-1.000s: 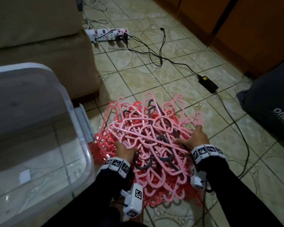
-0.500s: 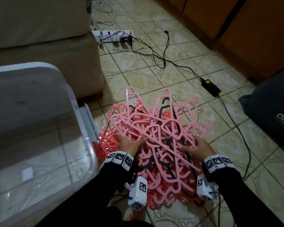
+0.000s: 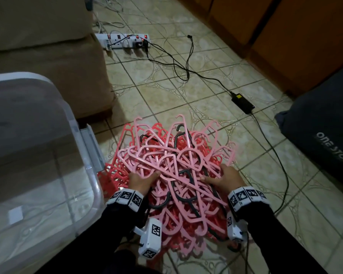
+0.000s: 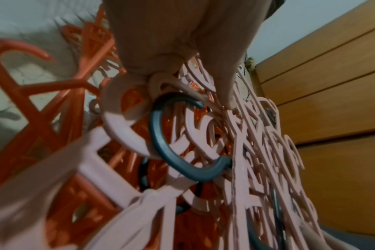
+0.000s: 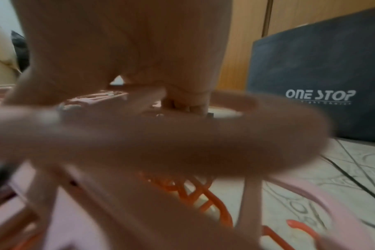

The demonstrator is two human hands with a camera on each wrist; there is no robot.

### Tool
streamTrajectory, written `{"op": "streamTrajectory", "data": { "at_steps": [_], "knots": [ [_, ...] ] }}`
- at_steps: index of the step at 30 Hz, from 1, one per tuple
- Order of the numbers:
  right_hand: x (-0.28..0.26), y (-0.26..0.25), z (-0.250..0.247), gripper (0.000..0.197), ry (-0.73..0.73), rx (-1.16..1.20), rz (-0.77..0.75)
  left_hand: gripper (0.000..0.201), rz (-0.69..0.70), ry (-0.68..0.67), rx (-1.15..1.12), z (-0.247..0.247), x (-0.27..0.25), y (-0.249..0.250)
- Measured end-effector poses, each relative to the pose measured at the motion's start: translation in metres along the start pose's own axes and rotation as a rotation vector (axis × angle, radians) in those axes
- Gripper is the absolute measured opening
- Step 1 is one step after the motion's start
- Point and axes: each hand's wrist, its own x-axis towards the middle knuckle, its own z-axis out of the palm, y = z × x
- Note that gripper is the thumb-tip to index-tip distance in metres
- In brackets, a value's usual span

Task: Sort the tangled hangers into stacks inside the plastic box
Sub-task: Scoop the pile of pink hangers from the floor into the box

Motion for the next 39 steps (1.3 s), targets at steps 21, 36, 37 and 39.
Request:
{"op": "streamTrajectory", "data": {
  "at_steps": [21,36,37,39],
  "knots": [
    [-0.007,-0.007,-0.083,0.032,-0.054,0.193,-0.183,0.072,0.231,-0.119,-0.108,0.009,-0.023,0.049],
    [-0.072,-0.196,-0.23,0.028,0.204,0.123,-0.637,0.051,0.743,0.061,-0.151,-0.129,-0.125,0.232],
    [-0.077,-0.218,-0.231,0.026,0.201,0.121,-0.674,0.044,0.791,0.108,-0.165,-0.154,-0.134,0.237],
    [-0.086,-0.266,-0.227,0.027,0.196,0.105,-0.734,0.053,0.803,0.205,-0.153,-0.207,-0.153,0.24]
  ]
}}
